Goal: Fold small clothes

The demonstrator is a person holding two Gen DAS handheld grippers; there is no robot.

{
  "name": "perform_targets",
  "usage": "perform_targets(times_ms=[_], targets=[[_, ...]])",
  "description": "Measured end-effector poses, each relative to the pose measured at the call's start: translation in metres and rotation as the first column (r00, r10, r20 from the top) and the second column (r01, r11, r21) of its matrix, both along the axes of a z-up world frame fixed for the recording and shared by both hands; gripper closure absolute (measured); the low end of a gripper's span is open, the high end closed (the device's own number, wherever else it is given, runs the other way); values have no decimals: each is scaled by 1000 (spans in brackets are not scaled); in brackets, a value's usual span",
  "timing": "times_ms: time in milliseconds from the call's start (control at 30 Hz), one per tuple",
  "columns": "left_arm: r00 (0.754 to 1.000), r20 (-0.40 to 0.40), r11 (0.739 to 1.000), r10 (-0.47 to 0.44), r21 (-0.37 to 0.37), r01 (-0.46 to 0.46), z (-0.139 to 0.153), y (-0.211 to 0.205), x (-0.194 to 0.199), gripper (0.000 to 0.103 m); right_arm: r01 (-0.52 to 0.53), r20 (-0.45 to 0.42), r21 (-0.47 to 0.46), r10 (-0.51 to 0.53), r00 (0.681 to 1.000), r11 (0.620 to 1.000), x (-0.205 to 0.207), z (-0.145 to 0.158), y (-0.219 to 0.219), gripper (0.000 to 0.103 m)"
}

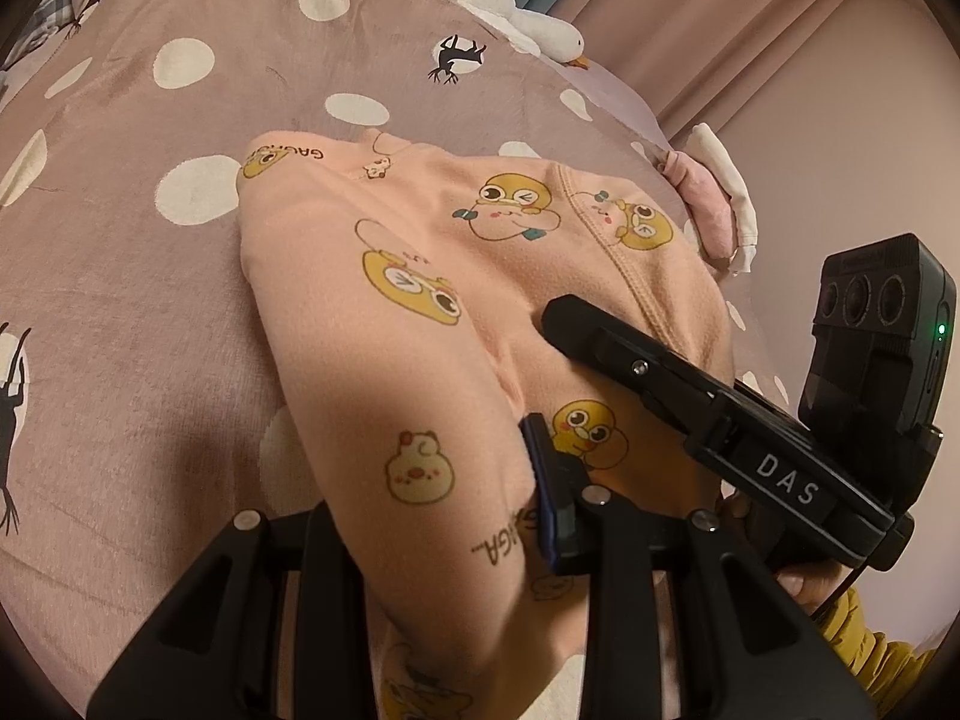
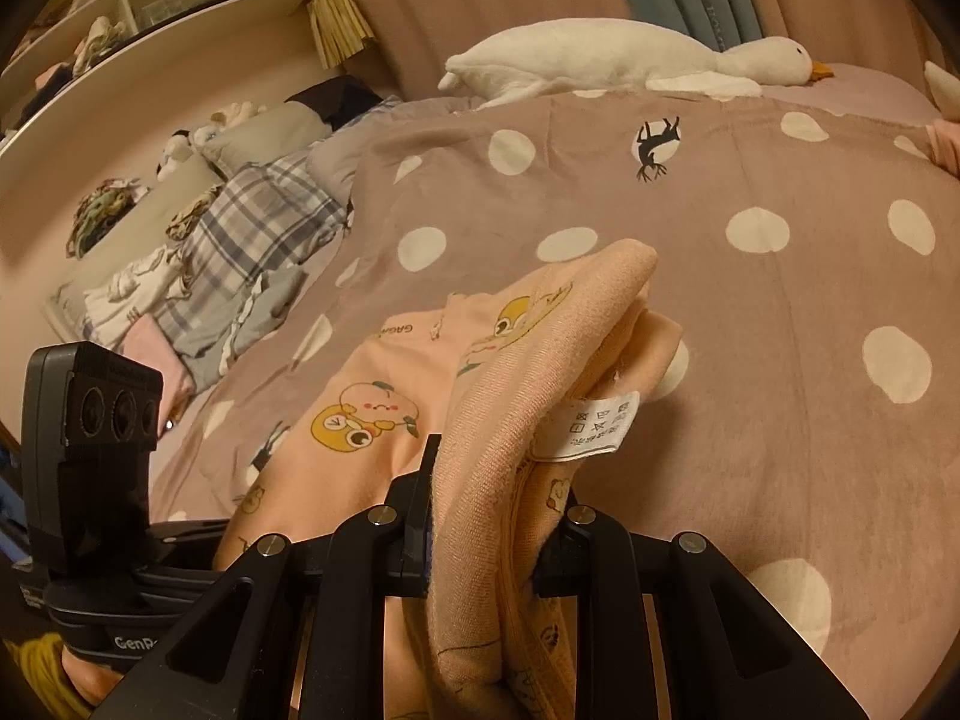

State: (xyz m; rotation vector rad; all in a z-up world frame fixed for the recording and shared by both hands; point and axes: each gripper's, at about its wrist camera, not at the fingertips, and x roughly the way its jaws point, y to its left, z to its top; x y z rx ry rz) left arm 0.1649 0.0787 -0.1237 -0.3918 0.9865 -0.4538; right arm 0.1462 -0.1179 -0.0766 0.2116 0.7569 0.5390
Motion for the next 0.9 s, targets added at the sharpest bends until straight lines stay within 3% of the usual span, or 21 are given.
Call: perform_targets(times_ms=[900], targets=[[999,-53,1000,5,31,-4,-20,-6,17,71,6,-69,-10,-7,998,1000,20,-22,-1,80]])
